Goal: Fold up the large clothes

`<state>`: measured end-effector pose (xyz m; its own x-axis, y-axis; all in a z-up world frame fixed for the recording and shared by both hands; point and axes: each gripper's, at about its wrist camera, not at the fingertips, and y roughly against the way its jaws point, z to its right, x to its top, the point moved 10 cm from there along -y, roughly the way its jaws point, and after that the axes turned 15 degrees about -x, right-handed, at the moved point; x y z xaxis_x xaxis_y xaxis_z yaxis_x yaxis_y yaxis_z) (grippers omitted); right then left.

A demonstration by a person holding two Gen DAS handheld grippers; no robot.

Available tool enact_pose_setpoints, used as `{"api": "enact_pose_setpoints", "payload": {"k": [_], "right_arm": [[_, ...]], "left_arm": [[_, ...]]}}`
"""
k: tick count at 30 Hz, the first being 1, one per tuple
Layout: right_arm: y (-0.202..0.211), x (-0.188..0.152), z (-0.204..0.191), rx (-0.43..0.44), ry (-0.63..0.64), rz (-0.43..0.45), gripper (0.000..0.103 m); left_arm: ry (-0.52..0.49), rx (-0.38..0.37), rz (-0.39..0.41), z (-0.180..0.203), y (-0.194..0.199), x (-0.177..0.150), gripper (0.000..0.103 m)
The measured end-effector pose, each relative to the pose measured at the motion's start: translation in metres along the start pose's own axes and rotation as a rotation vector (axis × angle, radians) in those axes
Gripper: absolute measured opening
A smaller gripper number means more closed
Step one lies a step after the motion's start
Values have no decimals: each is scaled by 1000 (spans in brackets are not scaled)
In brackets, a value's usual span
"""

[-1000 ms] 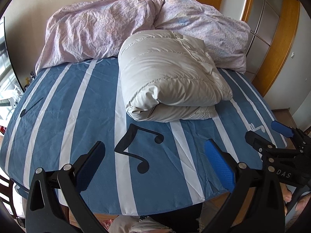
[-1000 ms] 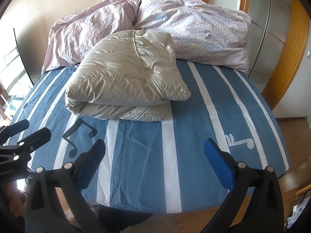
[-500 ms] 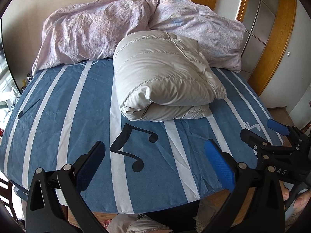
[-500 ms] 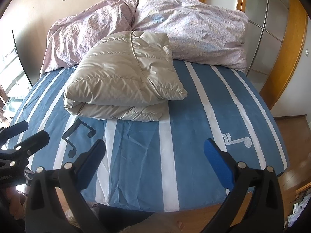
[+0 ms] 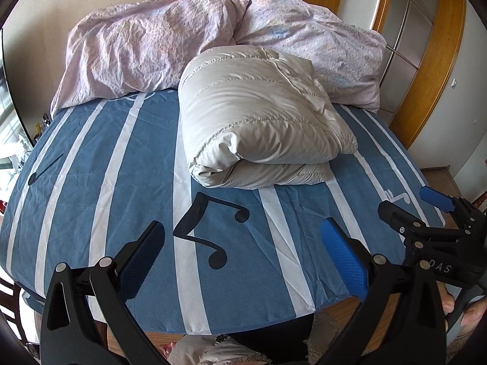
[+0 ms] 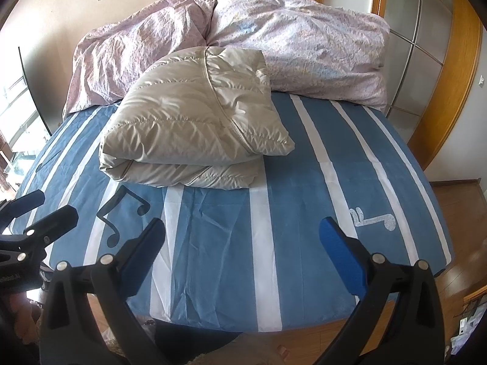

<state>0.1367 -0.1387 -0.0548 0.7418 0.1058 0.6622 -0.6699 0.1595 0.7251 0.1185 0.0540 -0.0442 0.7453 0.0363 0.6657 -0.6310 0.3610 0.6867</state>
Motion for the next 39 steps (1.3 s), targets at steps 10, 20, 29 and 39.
{"api": "enact_pose_setpoints", "payload": {"k": [10,20,29,39], "right_arm": [[-3,-1,1,3,5,-2,101],[-5,-1,1,4,6,-4,101],[-5,-1,2,5,7,-4,101],[-5,-2,2,5,6,-4,101]], "left_arm": [[-1,0,-1,0,0,0,102],[-1,0,-1,0,0,0,102],[0,0,-1,0,-1,0,102],[-1,1,-1,0,0,1,102]]}}
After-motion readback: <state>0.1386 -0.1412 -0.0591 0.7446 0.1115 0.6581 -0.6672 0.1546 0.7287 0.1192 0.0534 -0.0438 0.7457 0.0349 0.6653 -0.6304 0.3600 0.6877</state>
